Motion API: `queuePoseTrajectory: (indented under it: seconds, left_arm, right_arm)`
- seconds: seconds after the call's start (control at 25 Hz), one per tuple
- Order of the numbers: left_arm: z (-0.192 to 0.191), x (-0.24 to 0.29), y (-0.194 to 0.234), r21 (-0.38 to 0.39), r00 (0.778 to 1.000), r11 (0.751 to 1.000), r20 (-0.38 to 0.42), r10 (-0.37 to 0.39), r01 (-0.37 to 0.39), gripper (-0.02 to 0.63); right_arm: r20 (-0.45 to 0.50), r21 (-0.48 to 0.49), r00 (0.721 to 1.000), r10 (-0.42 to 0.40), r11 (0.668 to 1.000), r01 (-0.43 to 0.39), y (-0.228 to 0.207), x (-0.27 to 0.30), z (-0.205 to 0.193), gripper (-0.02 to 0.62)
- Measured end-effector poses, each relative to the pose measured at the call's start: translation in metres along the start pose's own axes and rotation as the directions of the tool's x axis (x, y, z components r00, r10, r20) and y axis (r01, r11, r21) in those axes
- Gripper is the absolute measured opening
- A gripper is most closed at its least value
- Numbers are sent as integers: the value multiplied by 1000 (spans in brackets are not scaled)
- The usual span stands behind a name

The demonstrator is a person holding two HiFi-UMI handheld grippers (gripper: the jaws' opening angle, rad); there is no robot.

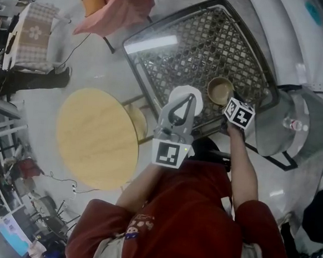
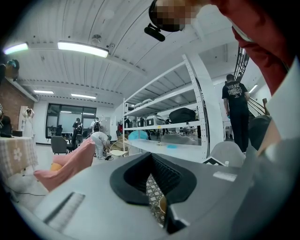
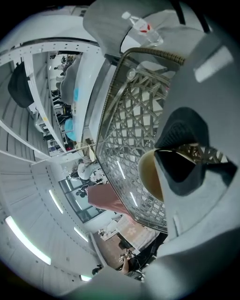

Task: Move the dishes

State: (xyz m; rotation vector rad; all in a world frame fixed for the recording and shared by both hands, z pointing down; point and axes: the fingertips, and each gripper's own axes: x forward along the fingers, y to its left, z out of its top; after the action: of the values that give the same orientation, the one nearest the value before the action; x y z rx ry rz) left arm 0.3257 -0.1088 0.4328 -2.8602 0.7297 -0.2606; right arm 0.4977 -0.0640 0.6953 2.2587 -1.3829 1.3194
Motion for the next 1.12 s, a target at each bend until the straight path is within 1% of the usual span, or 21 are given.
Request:
queuePoseTrajectory:
  seconds: [0.28,0.32,0.44,0.56,0.76,0.84,0.96,1.12]
  left_arm:
    - [2,-3,0,-12,1000,1000,1,1,-1,8]
    - [2,-3,0,-10,1000,1000,2,0,0,8]
    - [3,-3,-2,9,1000,1000,9,-7,7,8]
    - [2,-5,-3,-7,1000,1000,6,-3,3,8]
    - [4,-7,-1,3,1000,1000,11,4,-5,8]
    - [4,-8,1,-14,1000,1000,18,20,-20,8]
    - [6,-7,2,-5,999,1000,26,26,-26,8]
    - [8,-11,4,-6,999,999,34,36,-36,8]
  right_arm:
    - [-2,-25,1000,-9,1000,9,1,-2,-1,30]
    - [-1,-35,1000,-10,999,10,1,-1,0,43]
    - [11,-42,1000,-14,999,14,0,-2,0,54]
    - [34,-36,999,-22,999,23,-2,-5,5,66]
    - [86,-84,996,-11,996,18,4,-11,15,67]
    - [101,-75,995,-8,997,15,7,-16,18,67]
    - [129,-62,992,5,998,3,9,-23,26,67]
    - [174,-75,985,16,997,-3,16,-35,37,67]
